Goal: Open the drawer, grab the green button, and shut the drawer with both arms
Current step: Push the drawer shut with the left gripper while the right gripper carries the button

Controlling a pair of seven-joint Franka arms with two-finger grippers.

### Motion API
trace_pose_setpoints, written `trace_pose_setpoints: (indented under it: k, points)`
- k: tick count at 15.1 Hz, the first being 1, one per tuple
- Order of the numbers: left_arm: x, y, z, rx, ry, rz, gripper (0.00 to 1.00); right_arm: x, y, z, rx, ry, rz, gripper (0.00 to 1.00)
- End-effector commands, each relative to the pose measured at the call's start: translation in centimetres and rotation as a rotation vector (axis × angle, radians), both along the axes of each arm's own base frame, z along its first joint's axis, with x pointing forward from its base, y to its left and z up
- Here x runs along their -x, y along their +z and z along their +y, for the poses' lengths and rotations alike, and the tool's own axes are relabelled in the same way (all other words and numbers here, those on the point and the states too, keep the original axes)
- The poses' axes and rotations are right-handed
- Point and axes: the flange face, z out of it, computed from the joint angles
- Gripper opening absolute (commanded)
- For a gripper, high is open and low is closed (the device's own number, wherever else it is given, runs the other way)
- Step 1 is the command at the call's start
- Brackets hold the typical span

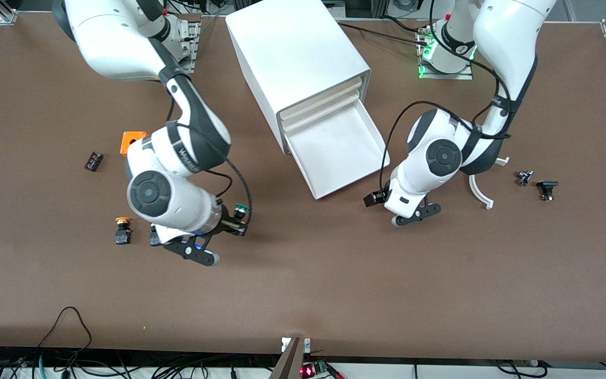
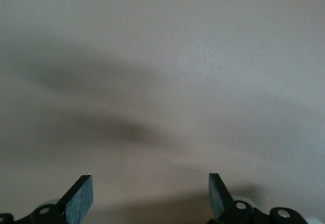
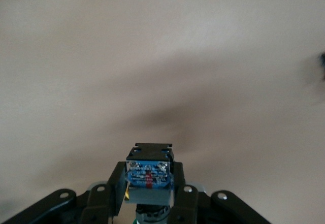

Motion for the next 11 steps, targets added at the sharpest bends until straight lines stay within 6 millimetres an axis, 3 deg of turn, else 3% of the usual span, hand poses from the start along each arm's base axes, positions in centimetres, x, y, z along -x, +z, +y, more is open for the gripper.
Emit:
trace_pose_setpoints:
  k: [1,3,6,11]
  points:
    - [2.0,-1.3,-2.4,-0.035,0.062,-0.016,1.0,-0.9,1.4,-3.5,-0.039,0.132,-0.005,0.0]
    - [2.5,-1.8,-2.7,-0.042,0.075,-0.003,1.0,-2.0,1.0,-6.3,-0.048,0.202,-0.022,0.0]
    - [4.3,-2.6,-4.3,-0.055,0.079,0.02,1.0,-3.0,-1.5,-10.1,-0.049,0.283,-0.018,0.0]
    - [7.4,-3.8,-6.4,-0.082,0.04,0.057,1.0,-3.8,-7.2,-14.5,-0.031,0.267,-0.044,0.0]
